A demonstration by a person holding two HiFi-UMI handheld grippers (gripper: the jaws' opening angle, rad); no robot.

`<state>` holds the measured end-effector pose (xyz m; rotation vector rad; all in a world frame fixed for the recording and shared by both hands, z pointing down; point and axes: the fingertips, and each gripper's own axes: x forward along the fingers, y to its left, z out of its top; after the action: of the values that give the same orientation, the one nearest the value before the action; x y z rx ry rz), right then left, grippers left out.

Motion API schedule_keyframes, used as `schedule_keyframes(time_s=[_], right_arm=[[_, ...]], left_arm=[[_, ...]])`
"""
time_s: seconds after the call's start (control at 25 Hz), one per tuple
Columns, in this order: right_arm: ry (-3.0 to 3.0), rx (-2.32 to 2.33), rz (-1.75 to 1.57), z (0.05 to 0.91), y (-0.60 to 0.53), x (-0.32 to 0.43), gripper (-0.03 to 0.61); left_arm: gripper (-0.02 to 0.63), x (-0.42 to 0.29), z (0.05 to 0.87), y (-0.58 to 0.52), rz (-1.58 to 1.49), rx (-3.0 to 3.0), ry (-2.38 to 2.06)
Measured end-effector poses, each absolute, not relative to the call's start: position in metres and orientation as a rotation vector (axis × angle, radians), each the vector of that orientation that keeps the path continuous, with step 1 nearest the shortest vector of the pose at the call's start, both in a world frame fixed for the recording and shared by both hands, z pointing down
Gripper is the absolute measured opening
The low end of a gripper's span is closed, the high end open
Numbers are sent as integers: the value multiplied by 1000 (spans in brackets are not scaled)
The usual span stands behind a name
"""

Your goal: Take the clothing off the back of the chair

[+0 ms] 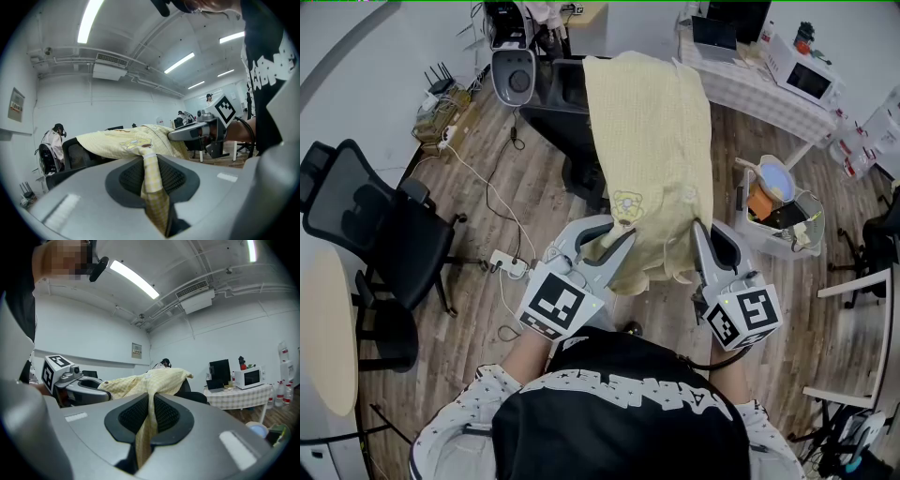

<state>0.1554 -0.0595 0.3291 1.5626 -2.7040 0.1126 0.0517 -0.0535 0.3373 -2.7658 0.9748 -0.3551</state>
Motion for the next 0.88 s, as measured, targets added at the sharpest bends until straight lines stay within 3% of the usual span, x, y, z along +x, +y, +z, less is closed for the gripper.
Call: schedule_keyframes(time_s=[0.88], right_arm=[[-2702, 1582, 111, 331, -37, 154, 41]], left_arm=[[66, 53, 342, -31, -336, -2783, 925]])
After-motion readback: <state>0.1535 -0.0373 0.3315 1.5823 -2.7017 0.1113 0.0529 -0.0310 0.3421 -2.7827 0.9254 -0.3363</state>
